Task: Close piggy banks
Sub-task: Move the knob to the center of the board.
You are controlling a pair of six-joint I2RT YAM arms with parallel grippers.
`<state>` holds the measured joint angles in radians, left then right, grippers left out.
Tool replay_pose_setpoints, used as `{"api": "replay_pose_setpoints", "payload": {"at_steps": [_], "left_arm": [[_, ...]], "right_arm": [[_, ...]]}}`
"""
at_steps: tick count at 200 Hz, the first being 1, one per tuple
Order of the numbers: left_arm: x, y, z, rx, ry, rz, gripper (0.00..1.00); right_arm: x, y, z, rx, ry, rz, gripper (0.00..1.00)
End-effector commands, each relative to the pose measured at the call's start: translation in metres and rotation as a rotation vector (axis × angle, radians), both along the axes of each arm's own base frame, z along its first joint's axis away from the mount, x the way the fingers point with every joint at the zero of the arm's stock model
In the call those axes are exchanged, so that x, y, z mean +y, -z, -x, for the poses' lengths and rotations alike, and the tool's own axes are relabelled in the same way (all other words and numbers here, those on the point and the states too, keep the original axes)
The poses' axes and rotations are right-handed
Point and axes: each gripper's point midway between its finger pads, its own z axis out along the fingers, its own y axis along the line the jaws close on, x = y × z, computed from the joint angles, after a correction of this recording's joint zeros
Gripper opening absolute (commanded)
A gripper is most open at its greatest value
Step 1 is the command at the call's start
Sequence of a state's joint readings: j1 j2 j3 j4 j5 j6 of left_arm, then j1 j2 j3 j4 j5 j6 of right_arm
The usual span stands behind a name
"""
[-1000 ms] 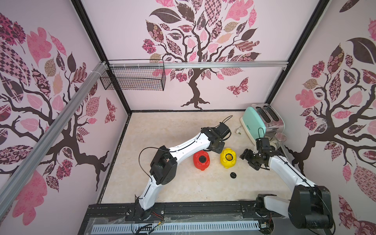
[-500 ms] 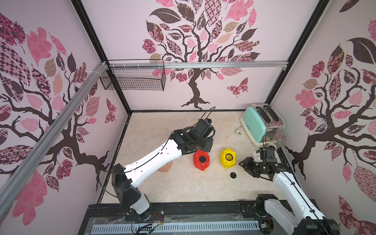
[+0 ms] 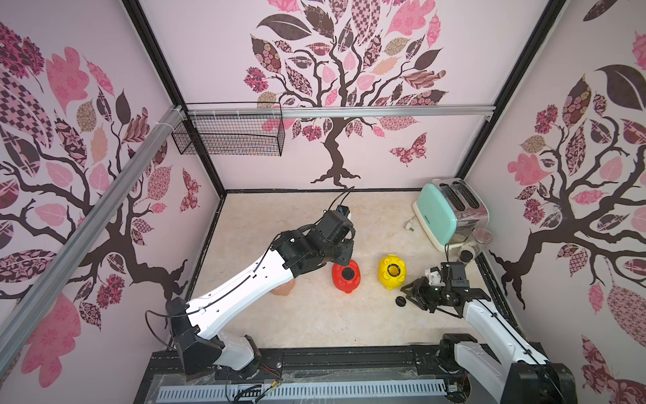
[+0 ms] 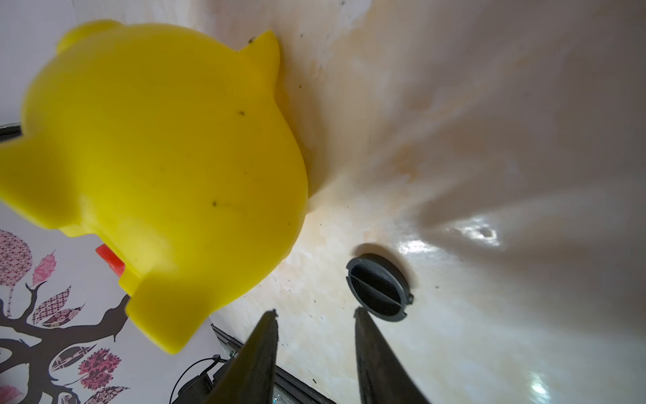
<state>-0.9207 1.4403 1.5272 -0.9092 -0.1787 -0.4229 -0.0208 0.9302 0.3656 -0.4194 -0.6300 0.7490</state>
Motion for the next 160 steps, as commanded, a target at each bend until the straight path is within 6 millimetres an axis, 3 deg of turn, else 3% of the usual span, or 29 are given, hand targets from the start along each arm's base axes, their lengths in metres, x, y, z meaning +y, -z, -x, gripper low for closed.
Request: {"api": "replay_pose_setpoints", "payload": {"at_steps": [1, 160], "left_arm": [[-0.002, 0.007, -0.002, 0.008, -0.008, 0.002, 0.47], [-0.009, 0.024, -0.003, 0.034, 0.008, -0.015, 0.46]], "right_arm": [[0.006, -0.001, 0.000, -0.006, -0.011, -0.037, 0.39], [0.008, 0.027, 0.006, 0.051, -0.022, -0.044, 0.32]]}}
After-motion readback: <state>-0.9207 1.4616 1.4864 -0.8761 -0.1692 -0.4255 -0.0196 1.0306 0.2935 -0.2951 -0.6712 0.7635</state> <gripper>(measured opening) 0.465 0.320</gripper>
